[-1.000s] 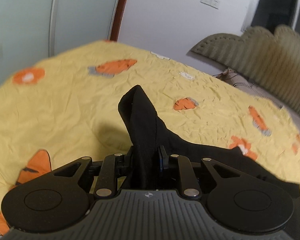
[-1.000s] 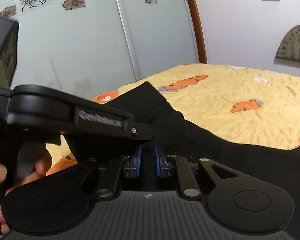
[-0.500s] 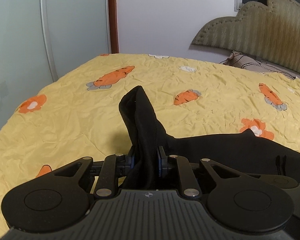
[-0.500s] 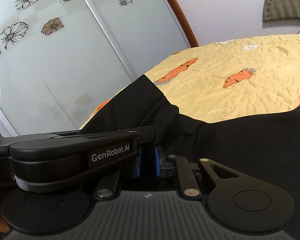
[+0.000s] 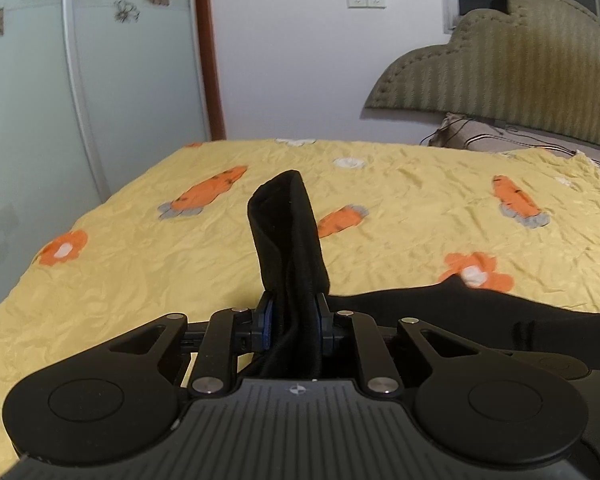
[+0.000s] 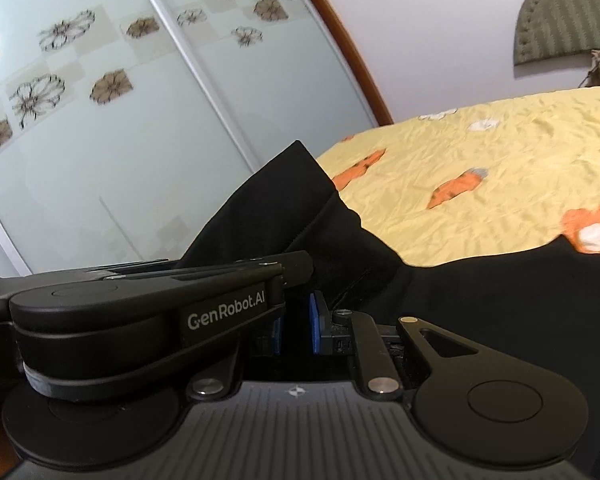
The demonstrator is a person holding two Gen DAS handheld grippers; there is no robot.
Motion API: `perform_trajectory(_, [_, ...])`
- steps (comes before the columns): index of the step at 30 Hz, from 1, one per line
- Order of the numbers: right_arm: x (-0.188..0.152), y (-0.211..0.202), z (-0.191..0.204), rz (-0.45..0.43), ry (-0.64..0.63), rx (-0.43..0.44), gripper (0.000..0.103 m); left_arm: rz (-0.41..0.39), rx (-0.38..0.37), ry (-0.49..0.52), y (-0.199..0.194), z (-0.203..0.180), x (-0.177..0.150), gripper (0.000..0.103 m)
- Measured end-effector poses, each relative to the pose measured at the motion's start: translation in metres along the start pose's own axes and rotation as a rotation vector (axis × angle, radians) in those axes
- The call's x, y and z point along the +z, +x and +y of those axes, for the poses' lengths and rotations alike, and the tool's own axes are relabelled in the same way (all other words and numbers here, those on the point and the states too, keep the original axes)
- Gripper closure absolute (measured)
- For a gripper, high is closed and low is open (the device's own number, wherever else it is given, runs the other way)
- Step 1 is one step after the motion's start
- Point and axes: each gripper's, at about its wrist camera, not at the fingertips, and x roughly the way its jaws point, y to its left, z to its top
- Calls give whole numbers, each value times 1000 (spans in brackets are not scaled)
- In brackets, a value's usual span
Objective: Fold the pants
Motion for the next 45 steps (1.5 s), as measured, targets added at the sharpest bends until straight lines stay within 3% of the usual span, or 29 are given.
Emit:
perform_trajectory(5, [1,-21,-11,-36,30,-13,89,-26,-19,18,-7,-24,3,85])
perform_trajectory(9, [1,-31,-20,-21,38,-45,89,13,-22,-41,5,-15,-1,85])
perform_trajectory(13, [-2,-39,-32,6,13,-161,89,55,21,-197,22,37,-8,86])
perform_trajectory(16, [-5,-37,-33,28,22,-143,89,108,10,-363,38,92,-15,85])
perform_trajectory(17, [-6,-34,-27,43,0,-132,85,138,-21,-430,45,110,-19,85])
perform_trajectory(19, [-13,-25,-9,85,-90,-121,67,186,-105,-526,61,136,-29,84])
perform_trajectory(20, [-19,-20,1,105,-152,-122,50,200,-127,-549,68,143,-34,83])
perform_trajectory(21, [-25,-16,13,117,-221,-131,45,209,-138,-547,74,147,-38,80])
perform_trajectory(22, [-32,-14,27,113,-304,-152,45,210,-146,-546,78,149,-41,73])
perform_trajectory(24, [-40,-11,44,101,-445,-219,45,215,-162,-571,83,154,-45,69])
perform_trajectory(26, [-36,-13,45,57,-541,-348,45,214,-179,-588,87,160,-46,66])
perform_trajectory(28, [-17,-16,27,42,-538,-472,45,208,-176,-574,88,164,-47,64])
perform_trajectory(29, [-6,-17,13,56,-496,-493,45,198,-173,-565,88,165,-47,64])
perform_trajectory(31, [18,-12,-22,143,-389,-471,47,175,-165,-544,85,165,-46,64])
perform_trajectory(33, [34,1,-54,229,-304,-437,67,159,-146,-526,83,163,-45,66])
perform_trajectory(35, [41,27,-83,329,-262,-432,69,140,-126,-505,82,162,-45,66])
perform_trajectory(39, [54,32,-108,259,-154,-442,70,166,-130,-493,90,165,-45,66])
perform_trajectory(42, [58,13,-95,203,-179,-490,69,167,-157,-508,92,170,-47,66])
perform_trajectory(45, [39,-6,-69,232,-227,-412,69,174,-196,-543,93,177,-51,63])
